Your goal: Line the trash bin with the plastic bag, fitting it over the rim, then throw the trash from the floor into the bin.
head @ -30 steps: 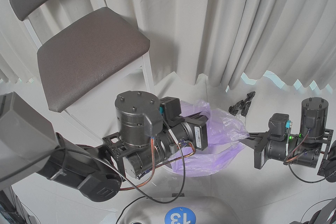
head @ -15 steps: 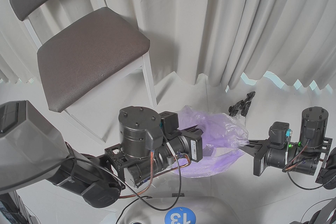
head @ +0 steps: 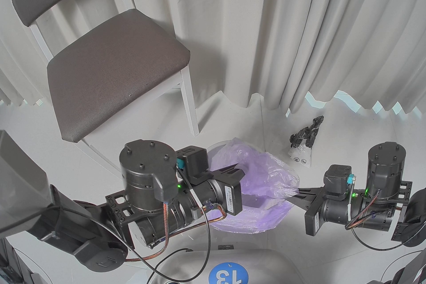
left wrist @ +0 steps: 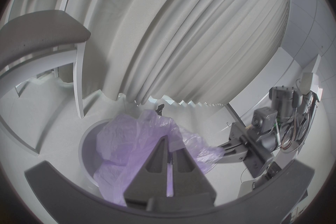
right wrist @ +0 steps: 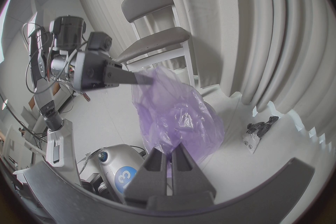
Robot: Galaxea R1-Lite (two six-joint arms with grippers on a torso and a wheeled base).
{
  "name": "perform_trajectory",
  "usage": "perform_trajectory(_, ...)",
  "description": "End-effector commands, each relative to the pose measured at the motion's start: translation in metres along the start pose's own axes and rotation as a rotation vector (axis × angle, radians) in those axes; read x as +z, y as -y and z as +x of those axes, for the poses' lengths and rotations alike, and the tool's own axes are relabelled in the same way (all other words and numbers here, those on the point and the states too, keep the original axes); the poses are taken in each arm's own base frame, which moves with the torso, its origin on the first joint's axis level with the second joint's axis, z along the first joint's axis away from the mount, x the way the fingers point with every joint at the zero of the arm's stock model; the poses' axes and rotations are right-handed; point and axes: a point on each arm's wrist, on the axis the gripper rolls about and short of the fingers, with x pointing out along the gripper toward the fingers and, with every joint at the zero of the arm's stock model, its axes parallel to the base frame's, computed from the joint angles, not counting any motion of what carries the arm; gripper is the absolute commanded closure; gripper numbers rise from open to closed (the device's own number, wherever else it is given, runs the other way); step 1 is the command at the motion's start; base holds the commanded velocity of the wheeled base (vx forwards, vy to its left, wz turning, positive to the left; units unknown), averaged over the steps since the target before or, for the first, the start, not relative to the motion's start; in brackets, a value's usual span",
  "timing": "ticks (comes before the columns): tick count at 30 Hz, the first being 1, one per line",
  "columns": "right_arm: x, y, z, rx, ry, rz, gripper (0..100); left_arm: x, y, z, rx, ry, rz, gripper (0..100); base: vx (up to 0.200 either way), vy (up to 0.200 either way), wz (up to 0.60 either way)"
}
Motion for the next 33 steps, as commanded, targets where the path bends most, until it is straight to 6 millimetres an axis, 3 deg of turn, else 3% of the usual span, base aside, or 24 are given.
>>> perform_trajectory(1,0.003,-0.003,0.007,0.008,0.000,-0.005,100,0.017,0.010,-0.013,-0.024,0.058,0.004,100,0.000,0.000,0.00)
perform_trajectory(7,0.005,0.007,0.009,-0.037,-0.004,0.008,100,0.024,0.009,-0.010,-0.022,0.046,0.008,100,0.000,0.000,0.00)
perform_trajectory(18,-0.011,0.027,0.008,-0.106,-0.127,0.052,100,0.014,-0.001,0.020,-0.024,-0.012,-0.002,100,0.000,0.000,0.00)
perform_trajectory(23,-0.020,0.049,0.007,-0.173,-0.164,0.095,100,0.018,-0.009,0.045,-0.014,-0.024,-0.005,100,0.000,0.000,0.00)
perform_trajectory(30,-0.046,0.068,0.025,-0.220,-0.271,0.158,100,0.003,-0.049,0.082,0.059,-0.076,-0.029,100,0.000,0.000,0.00)
perform_trajectory(33,-0.047,0.073,0.029,-0.222,-0.254,0.166,100,0.001,-0.068,0.085,0.102,-0.081,-0.040,100,0.000,0.000,0.00)
